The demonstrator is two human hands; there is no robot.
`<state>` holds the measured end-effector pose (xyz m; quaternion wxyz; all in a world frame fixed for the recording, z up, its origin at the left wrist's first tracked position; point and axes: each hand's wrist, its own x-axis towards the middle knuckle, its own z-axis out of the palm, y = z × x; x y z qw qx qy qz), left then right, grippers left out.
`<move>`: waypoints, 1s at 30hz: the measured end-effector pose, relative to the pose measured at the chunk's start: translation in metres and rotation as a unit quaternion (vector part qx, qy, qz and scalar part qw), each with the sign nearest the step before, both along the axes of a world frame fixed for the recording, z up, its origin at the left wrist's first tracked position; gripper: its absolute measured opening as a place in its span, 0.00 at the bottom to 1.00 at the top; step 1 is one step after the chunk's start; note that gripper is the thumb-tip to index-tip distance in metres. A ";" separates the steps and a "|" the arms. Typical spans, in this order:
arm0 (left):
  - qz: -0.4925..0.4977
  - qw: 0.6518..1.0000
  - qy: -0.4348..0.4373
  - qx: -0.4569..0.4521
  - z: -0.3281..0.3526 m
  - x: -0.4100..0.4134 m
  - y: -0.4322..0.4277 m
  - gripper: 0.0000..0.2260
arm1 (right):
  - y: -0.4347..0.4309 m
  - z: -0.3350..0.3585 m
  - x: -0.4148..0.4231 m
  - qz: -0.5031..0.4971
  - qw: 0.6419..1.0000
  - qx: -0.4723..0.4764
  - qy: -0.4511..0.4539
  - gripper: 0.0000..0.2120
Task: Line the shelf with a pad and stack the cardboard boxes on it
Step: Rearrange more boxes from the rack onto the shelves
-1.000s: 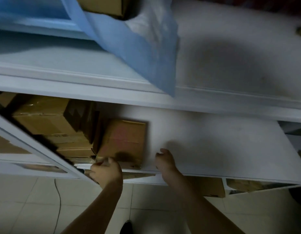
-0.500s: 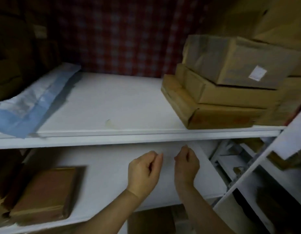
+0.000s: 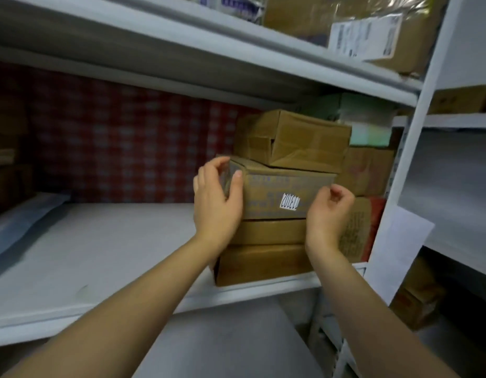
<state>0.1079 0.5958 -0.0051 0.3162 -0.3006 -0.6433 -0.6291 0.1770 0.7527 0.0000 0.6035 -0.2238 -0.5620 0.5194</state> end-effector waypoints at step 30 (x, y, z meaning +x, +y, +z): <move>-0.123 0.949 -0.197 0.213 0.074 -0.026 -0.037 0.12 | -0.057 0.074 -0.014 0.075 0.970 0.230 0.004 0.12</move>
